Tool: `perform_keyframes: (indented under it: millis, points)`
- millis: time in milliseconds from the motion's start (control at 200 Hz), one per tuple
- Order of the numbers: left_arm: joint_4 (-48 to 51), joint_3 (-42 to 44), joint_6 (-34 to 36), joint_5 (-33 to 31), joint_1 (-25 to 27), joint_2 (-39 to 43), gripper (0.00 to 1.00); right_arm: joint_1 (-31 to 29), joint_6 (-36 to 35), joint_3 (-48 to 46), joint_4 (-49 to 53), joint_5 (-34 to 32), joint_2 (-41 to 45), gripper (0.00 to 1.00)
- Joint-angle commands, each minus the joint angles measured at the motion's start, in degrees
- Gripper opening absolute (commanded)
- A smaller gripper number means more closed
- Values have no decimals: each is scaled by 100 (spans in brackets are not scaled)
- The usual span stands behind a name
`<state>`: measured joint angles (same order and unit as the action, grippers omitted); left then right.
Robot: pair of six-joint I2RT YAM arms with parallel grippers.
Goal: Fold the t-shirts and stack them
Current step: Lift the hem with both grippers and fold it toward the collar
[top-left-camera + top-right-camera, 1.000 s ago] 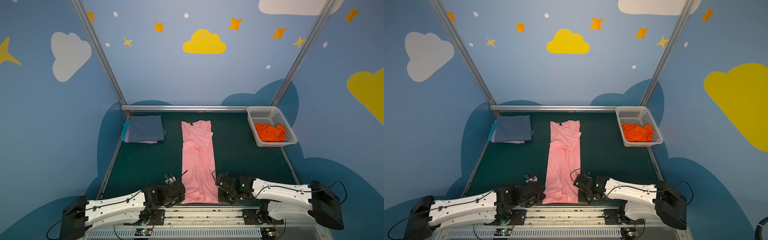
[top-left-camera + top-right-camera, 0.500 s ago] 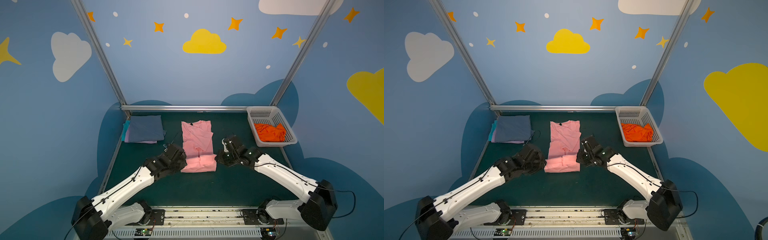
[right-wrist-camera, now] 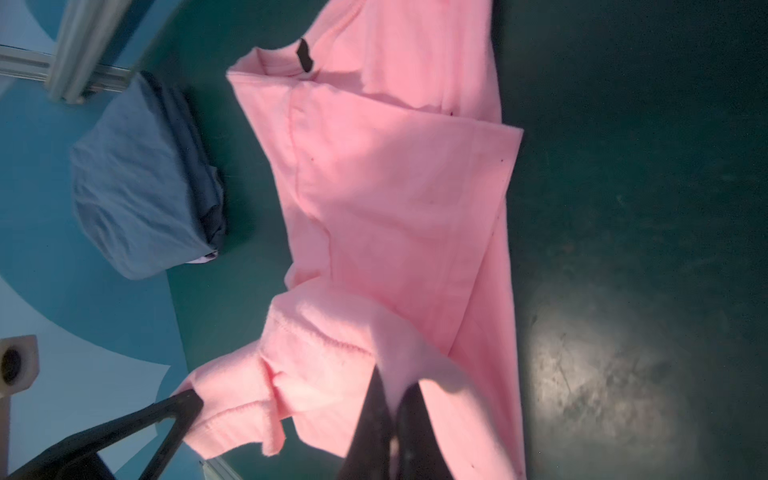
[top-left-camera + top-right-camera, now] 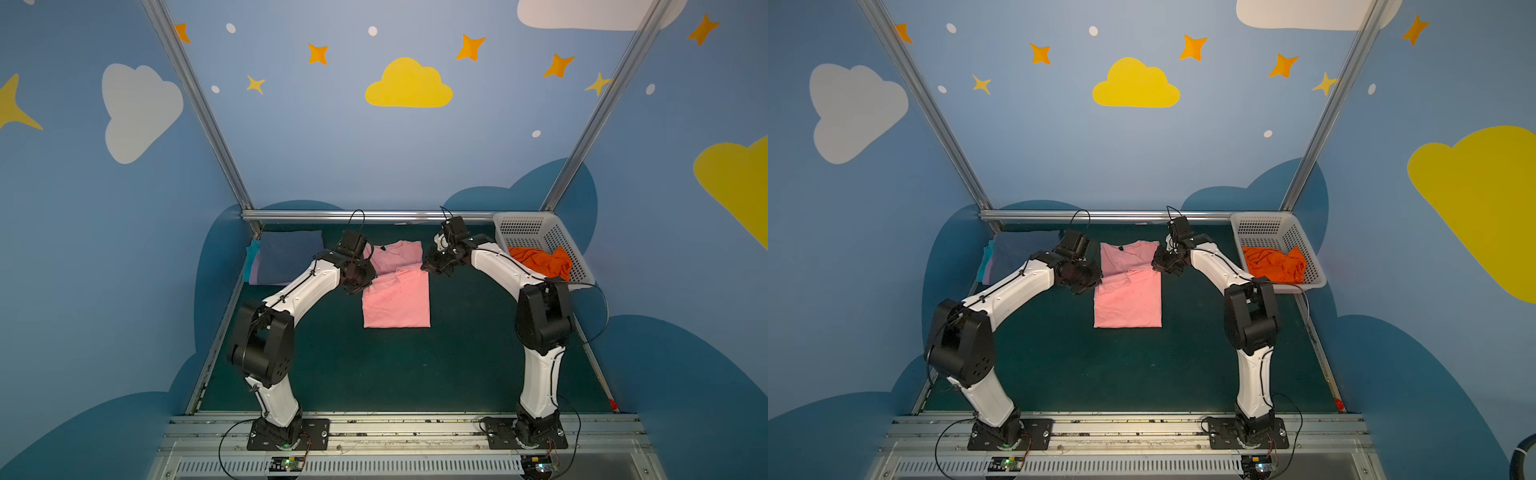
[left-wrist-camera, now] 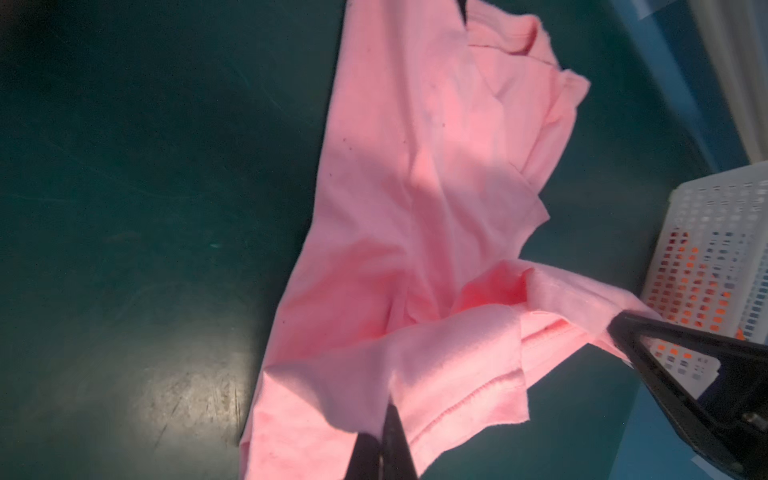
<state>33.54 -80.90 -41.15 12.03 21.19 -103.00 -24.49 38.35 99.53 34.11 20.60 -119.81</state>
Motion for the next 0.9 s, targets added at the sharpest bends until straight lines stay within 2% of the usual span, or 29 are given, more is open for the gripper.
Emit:
perform_keyframes:
  millis: [0,80,165,310,476,591,666,796,896]
  points:
    - [100,-289,195,299,-220,-428,4,16,-255,620,517,487,-580,7]
    - [66,-565,197,487,-383,-872,5,56,-284,987,594,556,-945,10]
    - [17,-893,226,673,-525,-1322,7,123,-249,1304,622,636,-1260,19]
    - [137,-1674,309,890,-692,-2016,16,240,-227,1881,748,678,-1642,31]
    - [956,-3172,473,709,-899,-2618,22,454,-69,2454,799,691,-1801,36]
    - [1428,-3918,537,660,-1020,-2769,33,579,-72,2633,803,678,-1726,39]
    - [1444,-3871,563,684,-1013,-2615,39,603,-152,2584,930,560,-1605,42]
    - [988,-2984,580,695,-907,-2162,52,530,-424,2213,1098,327,-1411,44]
    - [791,-2482,566,669,-842,-2044,58,448,-588,1920,1080,250,-1374,46]
